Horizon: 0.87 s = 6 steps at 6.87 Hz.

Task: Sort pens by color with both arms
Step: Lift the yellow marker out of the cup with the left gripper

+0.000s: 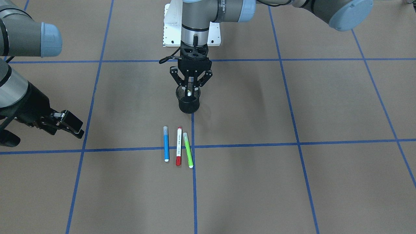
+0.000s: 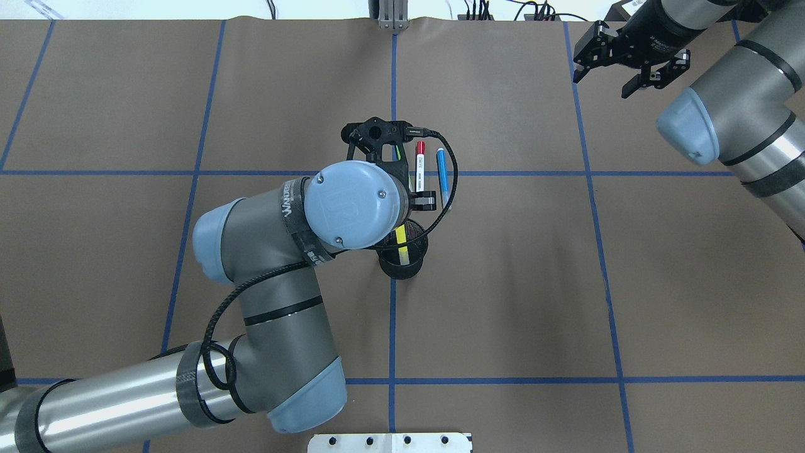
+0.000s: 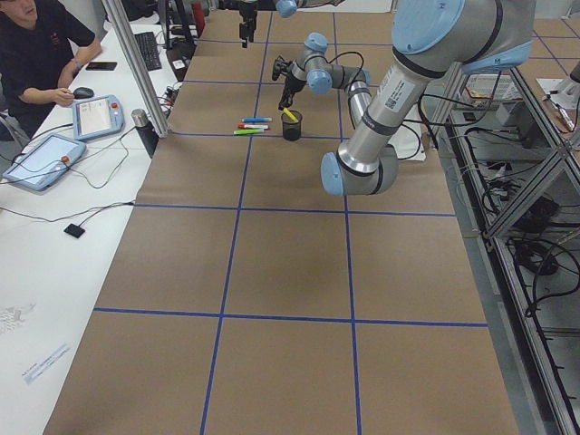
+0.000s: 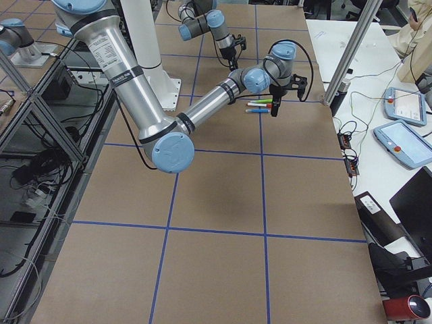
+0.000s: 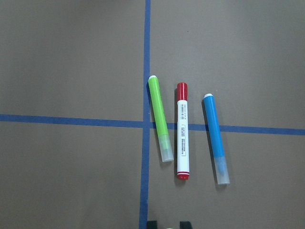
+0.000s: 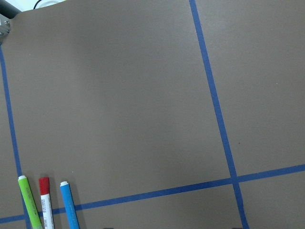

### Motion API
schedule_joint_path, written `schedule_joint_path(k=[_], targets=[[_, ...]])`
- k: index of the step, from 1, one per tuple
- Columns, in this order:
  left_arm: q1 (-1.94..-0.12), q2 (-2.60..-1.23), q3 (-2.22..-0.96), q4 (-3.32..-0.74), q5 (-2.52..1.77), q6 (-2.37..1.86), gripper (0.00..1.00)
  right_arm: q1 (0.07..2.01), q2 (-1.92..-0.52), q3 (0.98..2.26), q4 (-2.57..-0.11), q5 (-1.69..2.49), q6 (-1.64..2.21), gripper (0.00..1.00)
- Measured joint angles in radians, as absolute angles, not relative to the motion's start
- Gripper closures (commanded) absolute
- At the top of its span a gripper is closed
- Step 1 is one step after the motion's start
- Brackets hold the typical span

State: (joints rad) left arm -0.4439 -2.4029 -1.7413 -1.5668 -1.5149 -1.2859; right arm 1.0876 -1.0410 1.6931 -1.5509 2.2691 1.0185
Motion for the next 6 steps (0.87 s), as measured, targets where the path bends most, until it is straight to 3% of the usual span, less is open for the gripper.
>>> schedule_joint_path(k=[4,6], targets=[[-0.611,-2.427,-1.768,-1.519,-1.693,-1.228,0.83,1.088,-1.042,1.696,-1.551,2.269,1.019,0.13],[-0.687,-2.492,-1.657,-1.548,-1.728,-1.203,0.83,1.088,-1.042,1.699,-1.551,2.269,1.019,0.13]])
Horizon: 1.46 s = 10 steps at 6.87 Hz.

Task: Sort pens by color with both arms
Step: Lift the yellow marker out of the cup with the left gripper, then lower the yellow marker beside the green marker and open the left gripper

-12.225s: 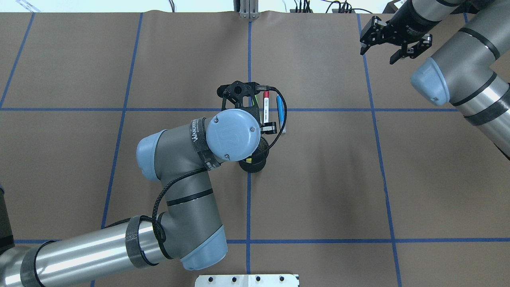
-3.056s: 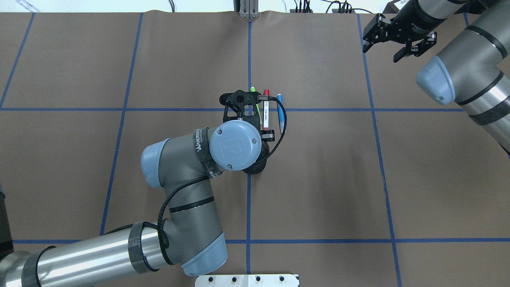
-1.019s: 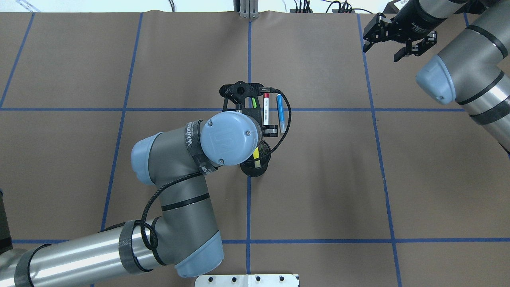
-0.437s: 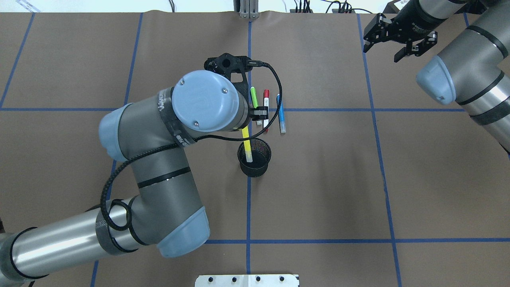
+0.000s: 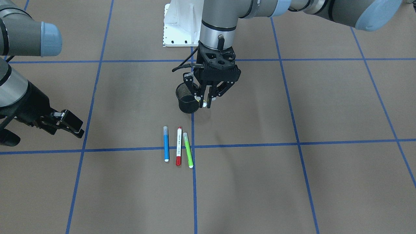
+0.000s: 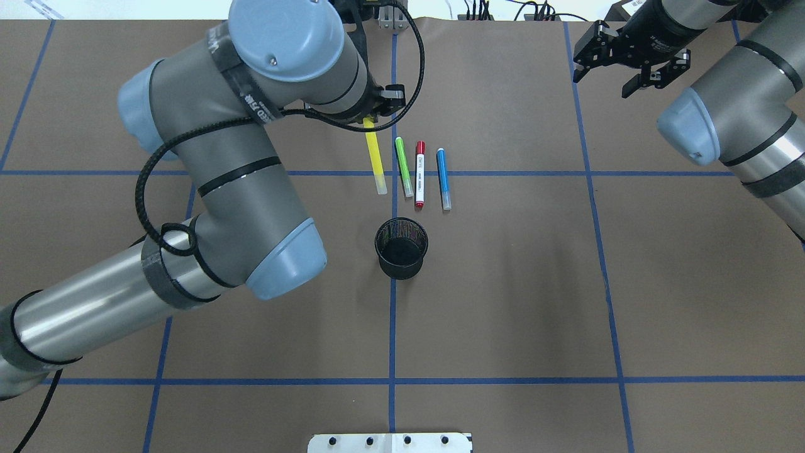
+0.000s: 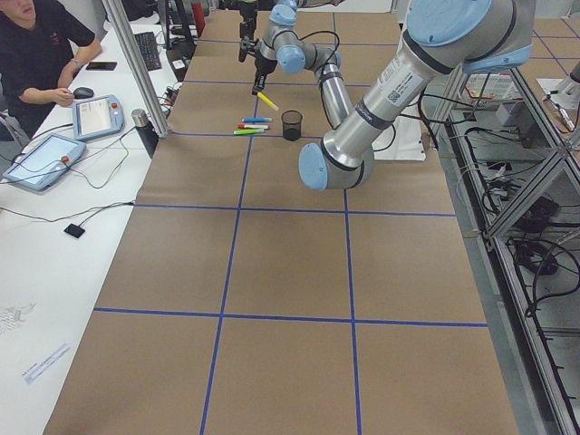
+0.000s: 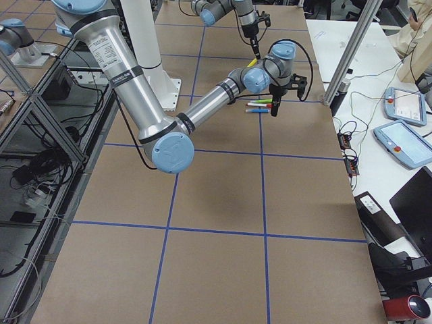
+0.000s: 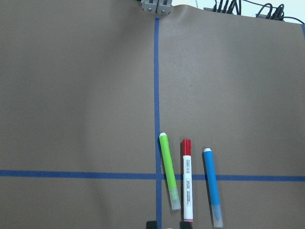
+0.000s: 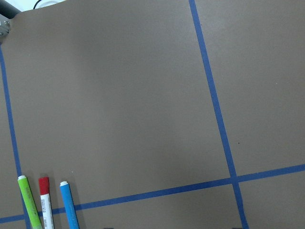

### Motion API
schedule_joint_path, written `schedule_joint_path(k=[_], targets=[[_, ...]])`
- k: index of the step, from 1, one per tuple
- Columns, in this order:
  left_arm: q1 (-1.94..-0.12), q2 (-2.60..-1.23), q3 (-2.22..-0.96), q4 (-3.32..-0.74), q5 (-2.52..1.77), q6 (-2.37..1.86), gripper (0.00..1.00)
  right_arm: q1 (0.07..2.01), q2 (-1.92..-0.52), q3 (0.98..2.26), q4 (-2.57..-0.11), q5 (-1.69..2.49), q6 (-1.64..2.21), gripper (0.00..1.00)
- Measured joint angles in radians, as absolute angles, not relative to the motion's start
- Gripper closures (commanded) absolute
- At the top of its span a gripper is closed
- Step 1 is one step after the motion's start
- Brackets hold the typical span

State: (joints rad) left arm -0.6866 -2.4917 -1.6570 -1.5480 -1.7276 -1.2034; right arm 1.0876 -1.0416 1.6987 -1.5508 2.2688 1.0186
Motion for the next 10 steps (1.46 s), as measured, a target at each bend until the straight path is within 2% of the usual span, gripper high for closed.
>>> schedule_joint_path(k=[2,6,10], targets=[[-0.757,-2.546,-1.456,-1.646,-1.830,-1.152,0.83,1.088,-1.043,1.704,-1.551,2.269,1.020,0.12],[-0.812,-2.625,-1.164,-1.758,-1.995,-1.100,0.84,1.088,-1.049,1.709,-1.551,2.269,1.020,0.12],[-0.815,-2.663,-1.026,-1.786,-2.095,-1.087,0.84,1.088,-1.052,1.716,-1.552,2.269,1.020,0.12]])
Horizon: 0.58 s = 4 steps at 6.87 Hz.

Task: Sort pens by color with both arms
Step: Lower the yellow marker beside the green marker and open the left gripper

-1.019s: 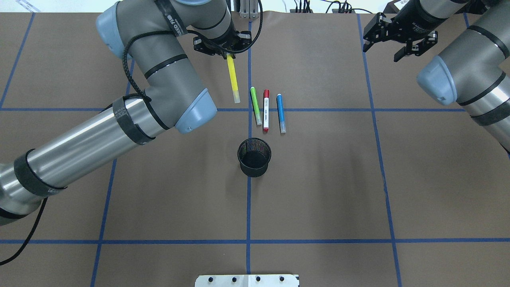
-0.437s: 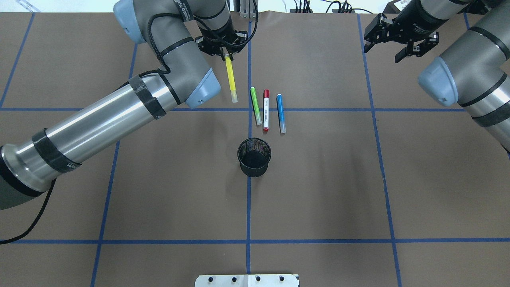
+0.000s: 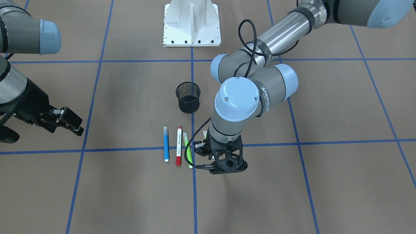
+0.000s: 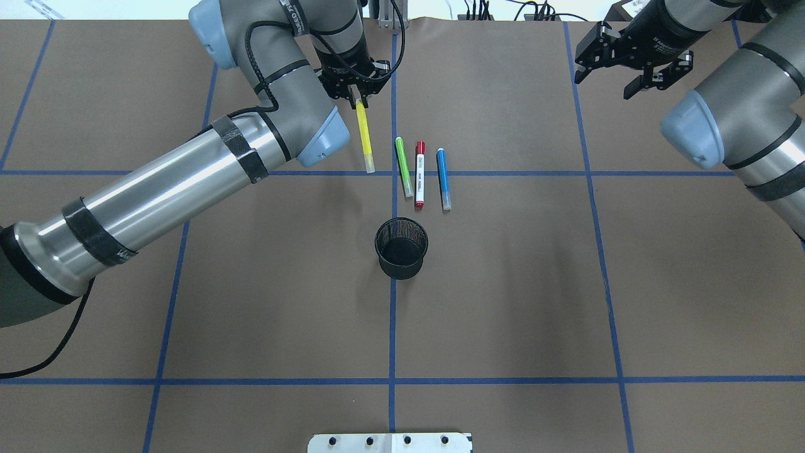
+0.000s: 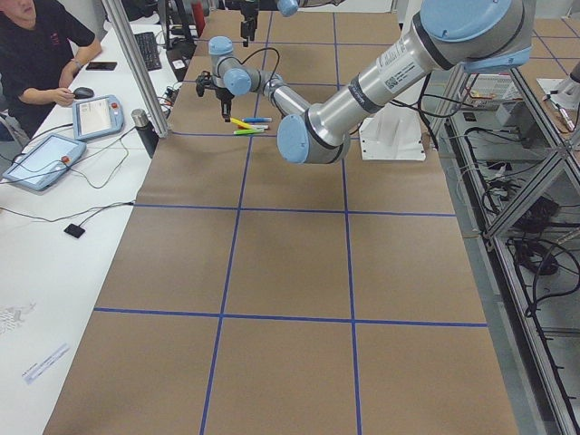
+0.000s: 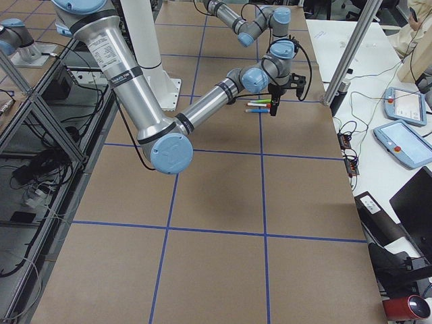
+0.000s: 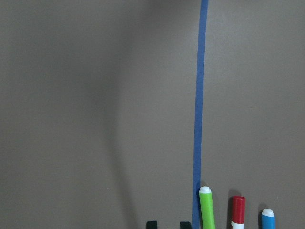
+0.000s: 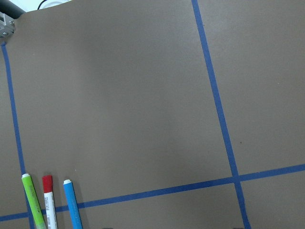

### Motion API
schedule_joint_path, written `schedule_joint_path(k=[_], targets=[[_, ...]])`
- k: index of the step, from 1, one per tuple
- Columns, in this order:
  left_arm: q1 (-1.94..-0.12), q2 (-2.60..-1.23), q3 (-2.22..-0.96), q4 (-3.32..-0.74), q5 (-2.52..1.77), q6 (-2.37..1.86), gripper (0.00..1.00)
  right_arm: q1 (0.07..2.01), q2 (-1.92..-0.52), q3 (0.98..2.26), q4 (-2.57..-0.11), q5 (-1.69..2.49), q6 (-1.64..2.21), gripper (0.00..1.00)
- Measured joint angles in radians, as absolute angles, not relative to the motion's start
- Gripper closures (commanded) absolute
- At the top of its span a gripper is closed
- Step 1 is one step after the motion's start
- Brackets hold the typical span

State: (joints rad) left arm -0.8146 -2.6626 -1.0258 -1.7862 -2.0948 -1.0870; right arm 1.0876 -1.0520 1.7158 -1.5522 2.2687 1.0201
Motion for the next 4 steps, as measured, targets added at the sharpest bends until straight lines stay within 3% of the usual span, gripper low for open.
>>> schedule_joint_path(k=[2,4], targets=[[-0.803,-2.670,-0.995,-1.791,-2.106,-1.086,0.83,1.088,-1.051,1.716,-1.552,2.269,1.020,0.02],[-0.793,-2.672,-0.989,-1.800,-2.106,-1.087,0.79,1.088,-1.051,1.715,-1.552,2.269,1.020,0.01]])
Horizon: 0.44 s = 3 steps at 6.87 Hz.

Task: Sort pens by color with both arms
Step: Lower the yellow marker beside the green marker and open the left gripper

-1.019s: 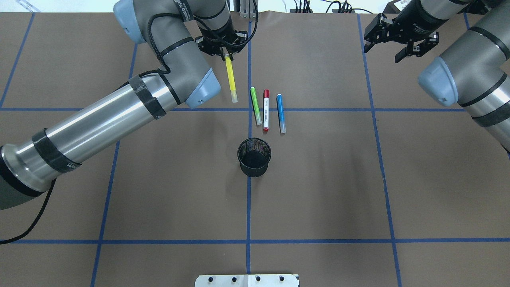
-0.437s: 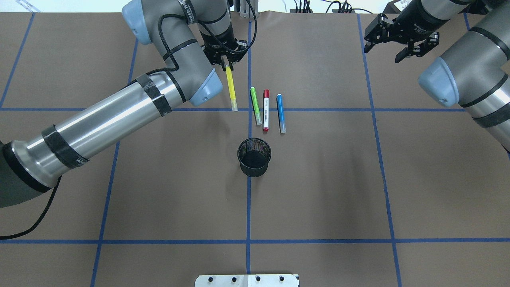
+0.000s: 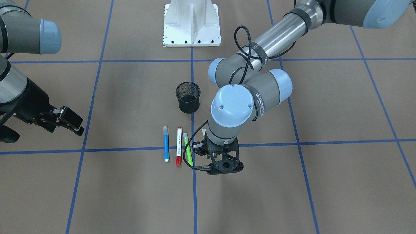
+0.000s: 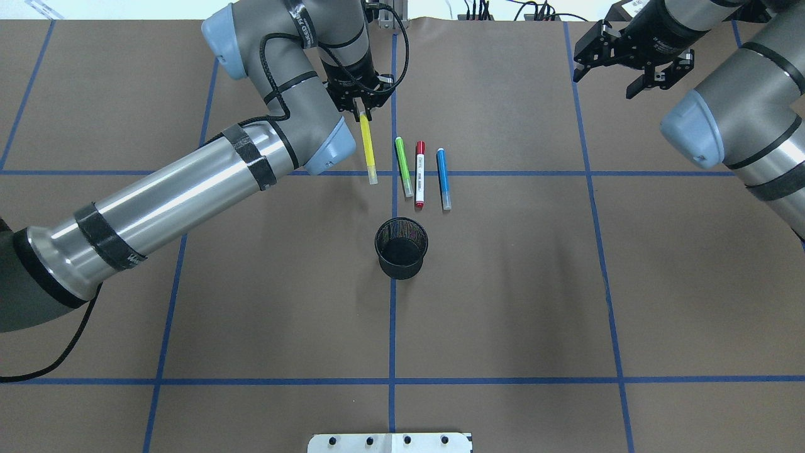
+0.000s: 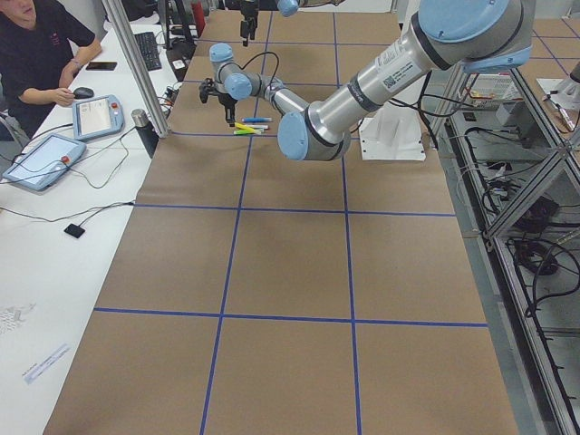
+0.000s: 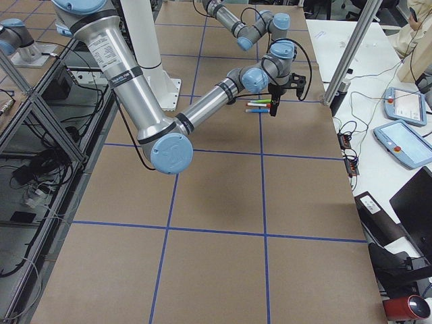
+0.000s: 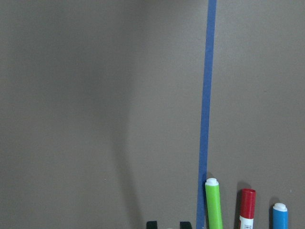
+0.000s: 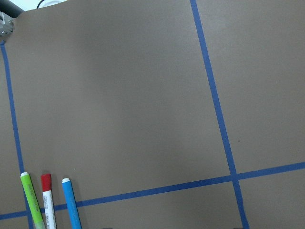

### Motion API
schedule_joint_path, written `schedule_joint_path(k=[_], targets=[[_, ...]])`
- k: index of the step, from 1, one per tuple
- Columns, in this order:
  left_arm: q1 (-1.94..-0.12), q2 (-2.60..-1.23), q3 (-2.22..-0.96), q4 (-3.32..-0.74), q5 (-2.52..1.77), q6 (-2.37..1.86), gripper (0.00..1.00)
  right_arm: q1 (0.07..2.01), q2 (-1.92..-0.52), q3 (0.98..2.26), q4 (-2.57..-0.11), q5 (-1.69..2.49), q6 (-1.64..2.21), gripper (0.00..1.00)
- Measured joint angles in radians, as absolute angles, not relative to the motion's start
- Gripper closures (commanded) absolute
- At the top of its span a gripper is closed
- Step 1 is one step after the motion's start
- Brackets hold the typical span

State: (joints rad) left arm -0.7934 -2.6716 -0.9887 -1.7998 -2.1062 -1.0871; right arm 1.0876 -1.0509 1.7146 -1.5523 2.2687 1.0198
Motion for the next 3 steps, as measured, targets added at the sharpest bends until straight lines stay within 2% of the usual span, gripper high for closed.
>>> schedule_joint_path(k=[3], targets=[[-0.779,-2.677,-0.987,-1.802,-2.106,-1.090,0.73,1.099,-1.068,1.709,-1.554,2.268,0.929,0.01]])
